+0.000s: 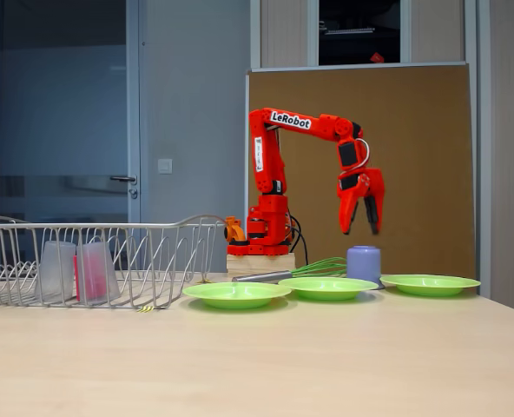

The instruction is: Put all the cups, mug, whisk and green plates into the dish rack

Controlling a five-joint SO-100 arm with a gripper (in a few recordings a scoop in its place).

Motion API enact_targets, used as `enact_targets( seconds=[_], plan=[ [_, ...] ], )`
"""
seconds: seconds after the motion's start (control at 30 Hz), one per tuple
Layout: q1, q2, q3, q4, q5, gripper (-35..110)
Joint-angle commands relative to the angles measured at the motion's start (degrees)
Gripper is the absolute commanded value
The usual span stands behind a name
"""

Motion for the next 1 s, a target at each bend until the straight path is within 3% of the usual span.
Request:
enact_targets(
  seconds=[0.0, 0.57, 0.73, 0.97],
  plan=[
    [0.09, -0.26, 1.05, -3.96, 0.44, 41],
    [-0.62, 0.44, 19.95, -24.61, -2.37, 37],
    [1.85, 1.23, 20.48, -22.59, -8.88, 17],
    [8.61, 5.45, 9.32, -3.52, -23.29, 10]
  ],
)
